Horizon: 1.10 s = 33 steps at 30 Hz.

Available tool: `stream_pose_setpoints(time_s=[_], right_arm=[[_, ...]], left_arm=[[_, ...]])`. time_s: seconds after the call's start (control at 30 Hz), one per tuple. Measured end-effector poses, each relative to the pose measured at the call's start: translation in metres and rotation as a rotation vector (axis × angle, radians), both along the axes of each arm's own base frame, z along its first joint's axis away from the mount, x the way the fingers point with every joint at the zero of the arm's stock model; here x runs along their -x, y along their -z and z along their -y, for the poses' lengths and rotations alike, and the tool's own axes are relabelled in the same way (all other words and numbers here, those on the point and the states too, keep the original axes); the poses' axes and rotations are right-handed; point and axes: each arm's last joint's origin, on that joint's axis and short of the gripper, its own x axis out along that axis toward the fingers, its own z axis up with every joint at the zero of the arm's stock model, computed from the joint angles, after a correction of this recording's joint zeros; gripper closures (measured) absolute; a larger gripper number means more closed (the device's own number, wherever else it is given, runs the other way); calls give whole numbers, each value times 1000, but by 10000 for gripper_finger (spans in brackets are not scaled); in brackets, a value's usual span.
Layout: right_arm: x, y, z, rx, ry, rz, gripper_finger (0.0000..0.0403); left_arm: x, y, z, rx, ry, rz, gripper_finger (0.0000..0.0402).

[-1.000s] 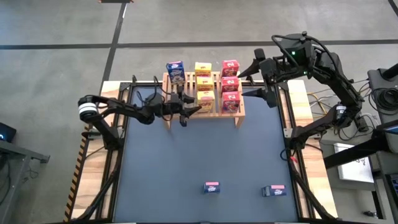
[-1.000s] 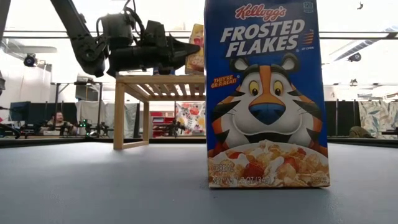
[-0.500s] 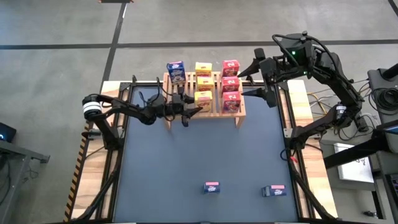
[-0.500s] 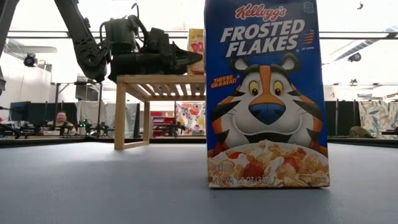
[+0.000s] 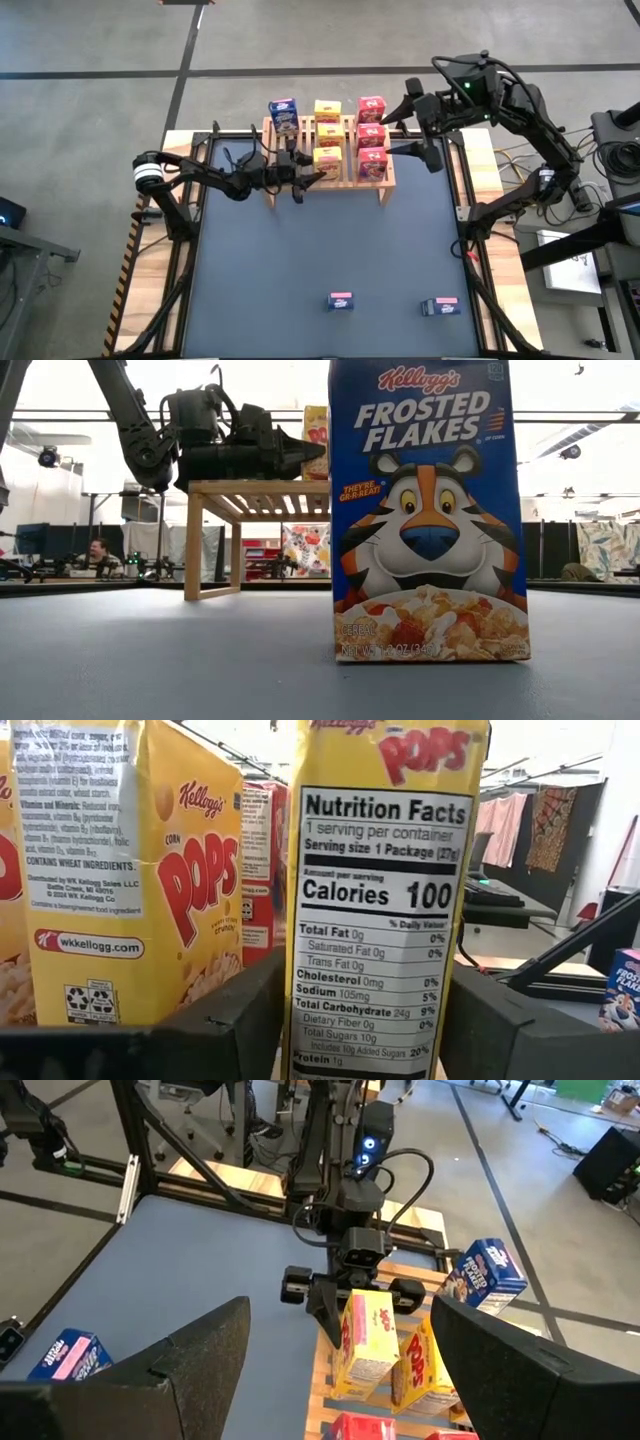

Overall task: Stack cereal on shelf
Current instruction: Put the yellow cereal box on the shelf aligned with the other yellow cereal boxes, then put the left blue cereal box on the shelf aligned with the other blue cereal box

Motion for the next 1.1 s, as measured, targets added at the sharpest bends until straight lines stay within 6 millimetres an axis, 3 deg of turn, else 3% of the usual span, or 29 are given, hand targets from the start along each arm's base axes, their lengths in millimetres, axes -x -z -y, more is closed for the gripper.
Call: stream_pose_setpoints(time_s=[0.37,0.8,1.1], right_arm=[[0,0,0,-7,3,-2,105],[0,0,0,-6,2,-2,105],[0,0,0,-7,3,-2,99]], left_arm=[[0,0,0,25,5,0,136],[8,-4,3,34,10,-5,109],[36,-7,14,32,-20,-14,94]])
